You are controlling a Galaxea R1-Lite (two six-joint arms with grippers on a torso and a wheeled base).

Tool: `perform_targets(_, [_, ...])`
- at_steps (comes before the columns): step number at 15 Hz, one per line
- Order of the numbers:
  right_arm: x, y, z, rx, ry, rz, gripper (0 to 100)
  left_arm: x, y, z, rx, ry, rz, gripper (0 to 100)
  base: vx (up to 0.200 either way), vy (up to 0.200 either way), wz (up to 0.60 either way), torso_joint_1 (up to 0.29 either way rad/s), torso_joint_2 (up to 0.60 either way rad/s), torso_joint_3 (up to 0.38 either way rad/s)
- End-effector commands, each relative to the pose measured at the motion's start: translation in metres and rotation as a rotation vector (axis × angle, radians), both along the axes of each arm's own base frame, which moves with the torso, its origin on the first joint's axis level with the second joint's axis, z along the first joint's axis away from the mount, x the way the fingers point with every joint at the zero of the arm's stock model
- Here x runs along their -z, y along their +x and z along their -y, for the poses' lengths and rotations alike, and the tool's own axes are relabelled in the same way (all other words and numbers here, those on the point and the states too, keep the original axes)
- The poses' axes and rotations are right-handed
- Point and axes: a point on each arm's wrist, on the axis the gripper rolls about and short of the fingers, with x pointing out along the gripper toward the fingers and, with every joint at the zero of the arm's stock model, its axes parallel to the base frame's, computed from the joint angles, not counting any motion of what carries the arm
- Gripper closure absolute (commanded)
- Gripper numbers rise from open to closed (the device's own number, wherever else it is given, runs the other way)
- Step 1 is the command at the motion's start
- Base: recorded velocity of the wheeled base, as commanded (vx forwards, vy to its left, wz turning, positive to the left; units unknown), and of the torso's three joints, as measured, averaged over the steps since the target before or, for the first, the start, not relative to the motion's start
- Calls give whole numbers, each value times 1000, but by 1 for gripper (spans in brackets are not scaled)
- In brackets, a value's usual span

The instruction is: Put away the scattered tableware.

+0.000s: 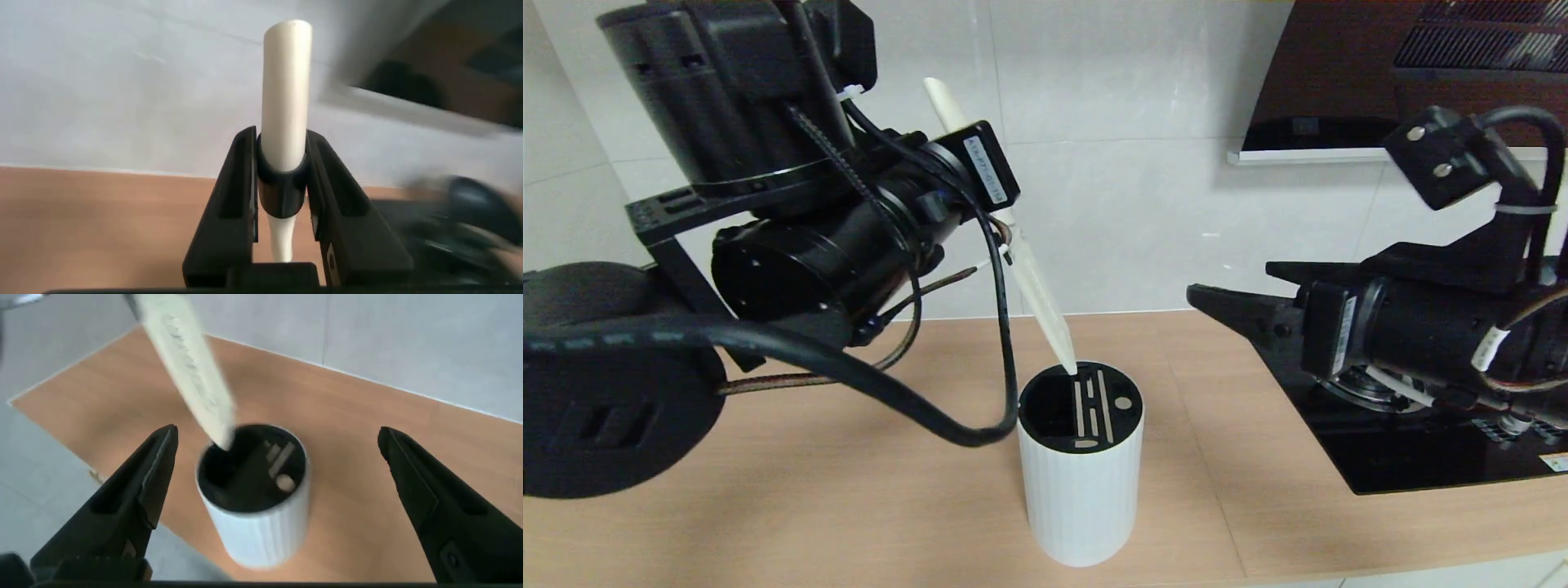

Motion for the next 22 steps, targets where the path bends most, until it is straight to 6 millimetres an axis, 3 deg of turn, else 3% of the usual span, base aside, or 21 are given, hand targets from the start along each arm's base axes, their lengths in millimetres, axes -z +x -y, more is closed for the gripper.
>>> perform_targets(1, [-10,-6,11,16,26,29,0,14,-2,20,-35,63,-24,100,0,0,0,0,0,0])
perform_targets(4, [-7,-3,9,19,18,20,0,38,-5,29,-27,161,-40,100,0,0,0,0,0,0])
perform_targets(8, [-6,-2,9,20,17,19,0,66,8,42,-71,233,10,100,0,0,0,0,0,0])
perform_targets(14, [-4,0,7,19,10,11,0,80,14,47,-70,259,-16,100,0,0,0,0,0,0])
perform_targets(17, [-1,2,6,20,3,3,0,114,23,61,-87,309,-67,100,0,0,0,0,0,0])
perform_targets(22, [2,4,4,20,-3,-4,0,133,28,69,-101,312,-88,100,0,0,0,0,0,0])
